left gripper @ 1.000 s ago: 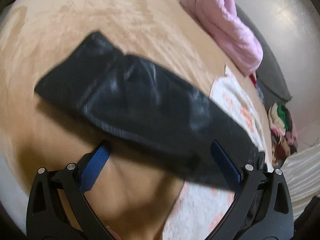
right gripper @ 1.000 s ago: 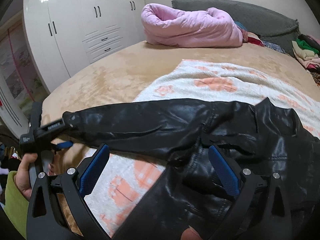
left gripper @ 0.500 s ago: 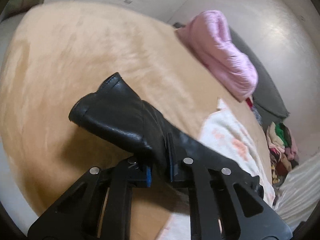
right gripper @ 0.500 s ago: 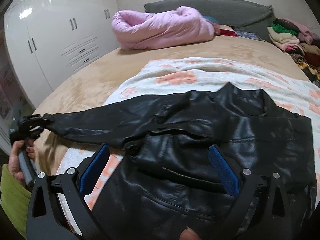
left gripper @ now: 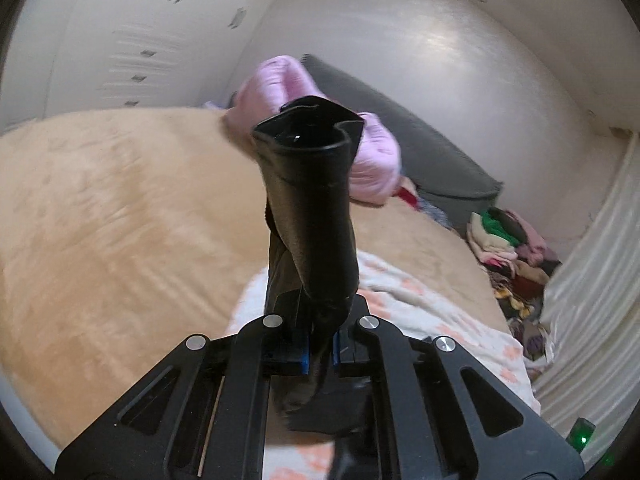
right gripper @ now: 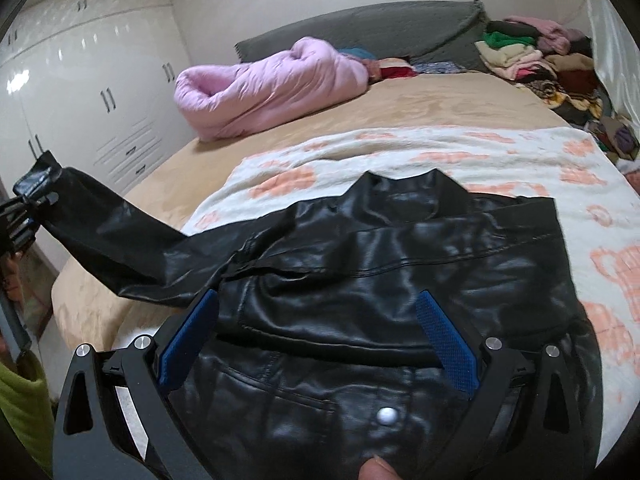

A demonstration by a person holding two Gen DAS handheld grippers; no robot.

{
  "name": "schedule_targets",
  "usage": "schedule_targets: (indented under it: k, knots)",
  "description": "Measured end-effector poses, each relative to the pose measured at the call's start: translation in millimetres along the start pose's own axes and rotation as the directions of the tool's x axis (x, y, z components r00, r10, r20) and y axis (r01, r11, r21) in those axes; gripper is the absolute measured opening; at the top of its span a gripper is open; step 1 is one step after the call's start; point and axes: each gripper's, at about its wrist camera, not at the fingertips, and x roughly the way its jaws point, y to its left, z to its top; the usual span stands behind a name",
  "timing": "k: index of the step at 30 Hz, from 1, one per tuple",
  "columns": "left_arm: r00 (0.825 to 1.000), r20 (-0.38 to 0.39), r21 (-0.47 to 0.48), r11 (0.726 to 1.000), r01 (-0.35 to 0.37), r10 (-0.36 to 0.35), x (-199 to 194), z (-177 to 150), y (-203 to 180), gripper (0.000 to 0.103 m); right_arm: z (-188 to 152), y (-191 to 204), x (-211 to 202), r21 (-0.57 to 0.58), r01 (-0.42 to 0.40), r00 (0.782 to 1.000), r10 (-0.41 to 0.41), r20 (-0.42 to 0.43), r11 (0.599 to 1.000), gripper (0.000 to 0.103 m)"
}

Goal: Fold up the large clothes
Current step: 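Lift the sleeve with the left gripper and fold it over the jacket body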

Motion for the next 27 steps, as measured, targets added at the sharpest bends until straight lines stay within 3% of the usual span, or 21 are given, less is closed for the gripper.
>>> schedule_targets:
  k: [9,27]
  knots:
    - [0.993,-0.048,0.078,0.990,0.115,-0.112,11.4,-8.7,-66.5,0.000,2.7,-43.0,-35.3,0.088,0.018,0.997,-0.024,0.072,0.996,0.099]
    - [0.956,-0.187,0.223,0.938,0.264,-0.225,37.2,-58.2,-180.5,0.000,-11.5,-117.7,-84.0,0.250,0.039,0.984,-0.081,0.157,0.967,0.099]
